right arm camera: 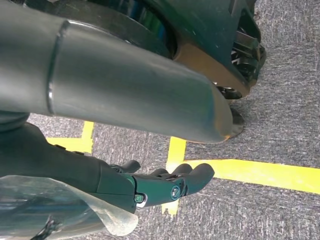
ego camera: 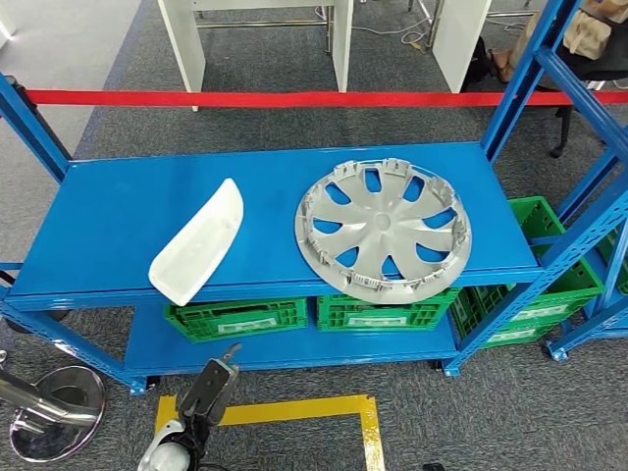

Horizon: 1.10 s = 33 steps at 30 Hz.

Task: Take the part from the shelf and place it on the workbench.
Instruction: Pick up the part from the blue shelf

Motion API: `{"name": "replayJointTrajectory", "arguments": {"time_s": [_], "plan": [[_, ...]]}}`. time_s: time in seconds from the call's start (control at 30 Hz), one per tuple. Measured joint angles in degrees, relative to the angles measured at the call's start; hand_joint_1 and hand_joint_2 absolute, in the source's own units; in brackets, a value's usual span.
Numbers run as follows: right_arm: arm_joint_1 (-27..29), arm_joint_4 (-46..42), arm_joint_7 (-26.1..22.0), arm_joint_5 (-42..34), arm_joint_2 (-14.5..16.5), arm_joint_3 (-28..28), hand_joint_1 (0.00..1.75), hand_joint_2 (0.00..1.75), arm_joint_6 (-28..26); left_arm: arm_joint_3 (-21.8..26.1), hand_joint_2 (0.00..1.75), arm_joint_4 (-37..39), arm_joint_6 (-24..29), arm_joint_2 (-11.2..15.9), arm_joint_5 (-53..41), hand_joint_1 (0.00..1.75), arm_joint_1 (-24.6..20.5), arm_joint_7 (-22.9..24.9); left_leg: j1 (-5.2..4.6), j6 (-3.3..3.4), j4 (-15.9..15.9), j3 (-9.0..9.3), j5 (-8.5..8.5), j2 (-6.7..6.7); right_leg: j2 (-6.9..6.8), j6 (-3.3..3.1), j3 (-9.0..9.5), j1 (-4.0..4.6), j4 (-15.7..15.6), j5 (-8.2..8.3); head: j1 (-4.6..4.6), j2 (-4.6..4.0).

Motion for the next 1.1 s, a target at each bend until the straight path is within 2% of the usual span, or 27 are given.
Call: {"name": "replayJointTrajectory", "arguments": {"time_s": [0.17, 0.37, 0.5, 0.83, 0.97, 1.1], "plan": [[-0.2, 0.0, 0.1, 0.2, 0.0, 0.4, 0.0, 0.0, 0.3, -2.3, 0.0, -2.6, -0.6, 0.0, -0.2, 0.0, 0.3, -0.8, 0.0, 0.0, 0.0, 0.0, 0.0, 0.0, 0.0, 0.0, 0.0, 0.0, 0.0, 0.0, 0.01, 0.0], [-0.2, 0.1, 0.2, 0.6, 0.0, 0.7, 0.0, 0.0, 0.6, -6.1, 0.0, -7.6, 0.4, 0.4, 0.1, 0.0, 1.1, -5.8, 0.0, 0.0, 0.0, 0.0, 0.0, 0.0, 0.0, 0.0, 0.0, 0.0, 0.0, 0.0, 0.01, 0.0], [-0.3, 0.1, 0.2, 0.8, 0.1, 0.8, 0.0, 0.0, 0.6, -8.1, 0.0, -13.0, -2.1, 1.1, 4.4, 0.0, 1.9, -8.3, 0.0, 0.0, 0.0, 0.0, 0.0, 0.0, 0.0, 0.0, 0.0, 0.0, 0.0, 0.0, 0.0, 0.0], [-0.6, 0.2, 0.2, 0.9, 0.2, 0.8, 0.0, 0.0, 0.3, -9.9, 0.0, -22.8, -5.4, 2.3, 8.7, 0.0, 3.2, -9.5, 0.0, 0.0, 0.0, 0.0, 0.0, 0.0, 0.0, 0.0, 0.0, 0.0, 0.0, 0.0, 0.01, 0.0], [-0.6, 0.2, 0.2, 0.9, 0.3, 0.8, 0.0, 0.0, -0.3, -9.7, 0.0, -27.5, -1.5, 2.7, 4.6, 0.0, 3.4, -9.3, 0.0, 0.0, 0.0, 0.0, 0.0, 0.0, 0.0, 0.0, 0.01, 0.0, 0.0, 0.0, 0.01, 0.0], [-0.6, 0.2, 0.3, 0.9, 0.3, 0.8, 0.0, 0.0, -0.4, -9.1, 0.0, -31.7, 6.5, 3.2, -4.3, 0.0, 3.4, -8.7, 0.0, 0.0, 0.0, 0.0, 0.0, 0.0, 0.0, 0.0, 0.01, 0.0, 0.0, 0.0, 0.01, 0.0]]}}
